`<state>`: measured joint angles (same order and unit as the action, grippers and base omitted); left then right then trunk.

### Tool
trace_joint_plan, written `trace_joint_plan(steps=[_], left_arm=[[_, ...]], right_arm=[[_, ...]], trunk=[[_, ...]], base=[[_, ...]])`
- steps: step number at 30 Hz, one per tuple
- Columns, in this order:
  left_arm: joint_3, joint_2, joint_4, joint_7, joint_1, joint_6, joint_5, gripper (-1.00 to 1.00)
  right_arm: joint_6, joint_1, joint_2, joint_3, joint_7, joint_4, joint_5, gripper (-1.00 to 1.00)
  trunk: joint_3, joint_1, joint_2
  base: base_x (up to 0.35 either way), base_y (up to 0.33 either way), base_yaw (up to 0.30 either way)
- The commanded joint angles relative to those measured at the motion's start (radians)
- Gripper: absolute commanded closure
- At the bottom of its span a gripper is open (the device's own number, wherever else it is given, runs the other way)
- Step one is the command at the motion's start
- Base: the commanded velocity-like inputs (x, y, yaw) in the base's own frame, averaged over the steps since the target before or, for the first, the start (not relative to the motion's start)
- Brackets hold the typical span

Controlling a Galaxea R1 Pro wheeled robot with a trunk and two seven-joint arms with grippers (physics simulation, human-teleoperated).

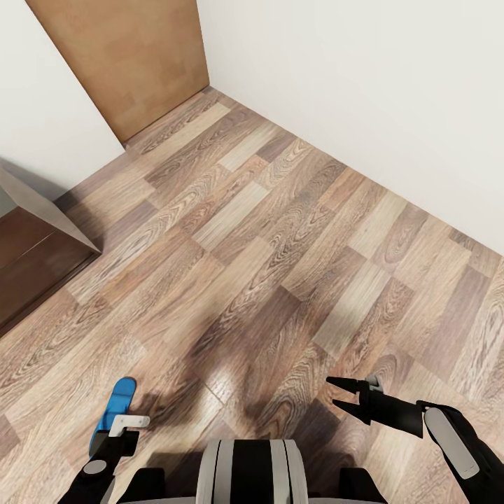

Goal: In the bedroom, move the book from the bed onto either nightstand, and place the two sandals side by side next to the bed.

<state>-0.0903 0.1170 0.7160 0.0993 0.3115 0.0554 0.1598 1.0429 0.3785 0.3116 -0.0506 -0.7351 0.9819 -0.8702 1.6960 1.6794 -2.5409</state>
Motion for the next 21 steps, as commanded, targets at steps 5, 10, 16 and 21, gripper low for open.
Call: trace_joint_plan(steps=[5, 10, 16, 21], left_arm=[[0.0, 0.0, 0.002, 0.002, 0.0, 0.006, 0.012, 1.0], [0.0, 0.0, 0.002, 0.002, 0.0, 0.007, 0.012, 1.0], [0.0, 0.0, 0.002, 0.002, 0.0, 0.007, 0.012, 1.0], [0.0, 0.0, 0.002, 0.002, 0.0, 0.007, 0.012, 1.0]], right_arm=[[0.004, 0.0, 0.0, -0.002, -0.006, 0.0, 0.005, -1.0], [0.004, 0.0, 0.0, -0.002, -0.006, 0.0, 0.005, -1.0], [0.004, 0.0, 0.0, -0.002, -0.006, 0.0, 0.005, -1.0], [0.004, 0.0, 0.0, -0.002, -0.006, 0.0, 0.005, -1.0]], trunk=[[0.0, 0.0, 0.0], [-0.007, -0.001, 0.0], [-0.03, -0.004, 0.002], [-0.042, -0.005, 0.002]], base=[[0.0, 0.0, 0.0], [0.0, 0.0, 0.0], [0.0, 0.0, 0.0], [0.0, 0.0, 0.0]])
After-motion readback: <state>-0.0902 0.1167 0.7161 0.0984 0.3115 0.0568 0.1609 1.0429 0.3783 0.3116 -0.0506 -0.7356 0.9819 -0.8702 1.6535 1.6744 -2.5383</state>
